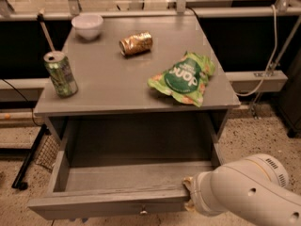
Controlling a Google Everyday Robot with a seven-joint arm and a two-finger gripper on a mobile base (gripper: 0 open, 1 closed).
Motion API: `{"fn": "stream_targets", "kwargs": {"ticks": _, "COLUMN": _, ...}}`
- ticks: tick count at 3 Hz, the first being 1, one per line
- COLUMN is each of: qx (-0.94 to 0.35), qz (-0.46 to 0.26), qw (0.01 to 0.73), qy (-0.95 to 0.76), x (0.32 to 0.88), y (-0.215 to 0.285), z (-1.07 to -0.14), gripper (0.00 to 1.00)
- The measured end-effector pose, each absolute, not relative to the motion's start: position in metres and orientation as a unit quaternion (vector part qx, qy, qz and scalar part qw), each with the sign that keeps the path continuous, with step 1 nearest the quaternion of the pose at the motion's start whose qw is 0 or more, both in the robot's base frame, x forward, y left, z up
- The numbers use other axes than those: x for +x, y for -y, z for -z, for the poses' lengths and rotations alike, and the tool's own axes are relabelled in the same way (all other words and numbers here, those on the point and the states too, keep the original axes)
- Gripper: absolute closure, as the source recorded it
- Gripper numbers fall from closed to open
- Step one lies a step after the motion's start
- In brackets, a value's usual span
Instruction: Open top drawer
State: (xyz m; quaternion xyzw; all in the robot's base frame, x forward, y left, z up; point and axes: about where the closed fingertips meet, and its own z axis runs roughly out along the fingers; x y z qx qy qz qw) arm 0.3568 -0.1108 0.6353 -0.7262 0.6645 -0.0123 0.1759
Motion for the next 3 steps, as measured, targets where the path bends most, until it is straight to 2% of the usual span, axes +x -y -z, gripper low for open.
{"fn": "stream_targets", "kwargs": {"ticks": 2, "qx": -0.721, "qz": 0.014, "qw": 0.176, "qy": -0.670, "x": 0.336, "y": 0.112, "z": -0.635, "gripper": 1.00}}
{"fn": "stream_targets", "kwargs": {"ticks": 3, "qx": -0.721, "qz": 0.014, "qw": 0.176, "qy": -0.670, "x": 0.336, "y": 0.112, "z": -0.637, "gripper": 0.83}}
